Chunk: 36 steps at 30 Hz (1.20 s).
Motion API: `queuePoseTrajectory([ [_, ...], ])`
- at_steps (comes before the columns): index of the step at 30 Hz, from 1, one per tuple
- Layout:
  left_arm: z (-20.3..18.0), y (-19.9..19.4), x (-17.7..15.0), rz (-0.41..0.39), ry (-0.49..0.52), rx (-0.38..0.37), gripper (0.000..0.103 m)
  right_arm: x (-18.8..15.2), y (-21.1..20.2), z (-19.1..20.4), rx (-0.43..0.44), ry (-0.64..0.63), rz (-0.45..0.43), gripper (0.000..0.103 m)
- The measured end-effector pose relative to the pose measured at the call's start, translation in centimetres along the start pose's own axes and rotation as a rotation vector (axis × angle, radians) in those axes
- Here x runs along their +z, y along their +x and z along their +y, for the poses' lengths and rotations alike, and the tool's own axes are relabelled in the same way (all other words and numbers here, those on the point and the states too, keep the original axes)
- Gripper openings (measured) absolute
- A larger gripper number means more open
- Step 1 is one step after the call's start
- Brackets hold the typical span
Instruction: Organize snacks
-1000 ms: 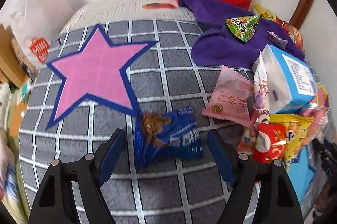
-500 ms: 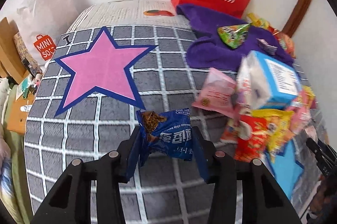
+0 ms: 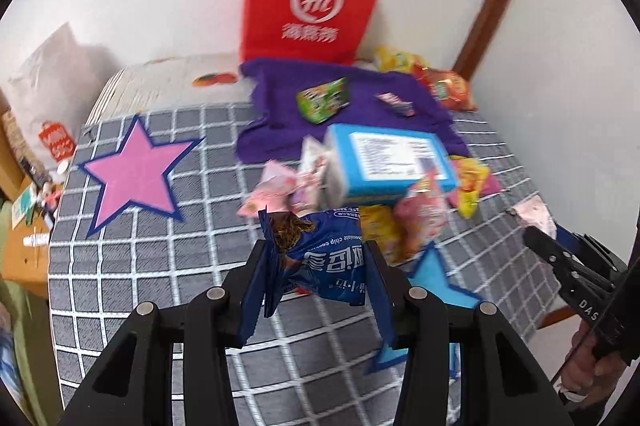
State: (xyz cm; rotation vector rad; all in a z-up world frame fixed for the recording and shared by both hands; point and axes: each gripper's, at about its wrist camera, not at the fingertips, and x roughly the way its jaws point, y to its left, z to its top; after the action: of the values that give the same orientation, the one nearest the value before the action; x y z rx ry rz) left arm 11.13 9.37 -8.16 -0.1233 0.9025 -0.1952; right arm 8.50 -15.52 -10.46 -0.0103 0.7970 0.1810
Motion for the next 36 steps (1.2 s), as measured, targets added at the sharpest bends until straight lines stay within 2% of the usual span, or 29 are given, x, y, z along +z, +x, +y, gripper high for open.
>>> queuePoseTrajectory([
  [9,-3.3,-2.4,1.4,-0.048,0.037,-0.08,0.044,1.6,-2.9,-0.1,0.011,0.033,-0.04,0.038],
  [17,-4.8,-2.6,2.3,-0.05,0.069,-0.093,0.044,2.7,-3.3,-0.5,-0.001,0.029,-0.062,0.038],
  [27,-5.3,-1.1,3.4,-0.036,0.079,-0.107,0.044,3.6,-2.3,-0.8,0.044,0.03,-0.078,0.038],
  [36,-4.8,0.4,6.7,-0.06,0.06,-0.106,0.044,7.2,-0.4,-0.7,0.048,0.011,-0.063,0.038],
])
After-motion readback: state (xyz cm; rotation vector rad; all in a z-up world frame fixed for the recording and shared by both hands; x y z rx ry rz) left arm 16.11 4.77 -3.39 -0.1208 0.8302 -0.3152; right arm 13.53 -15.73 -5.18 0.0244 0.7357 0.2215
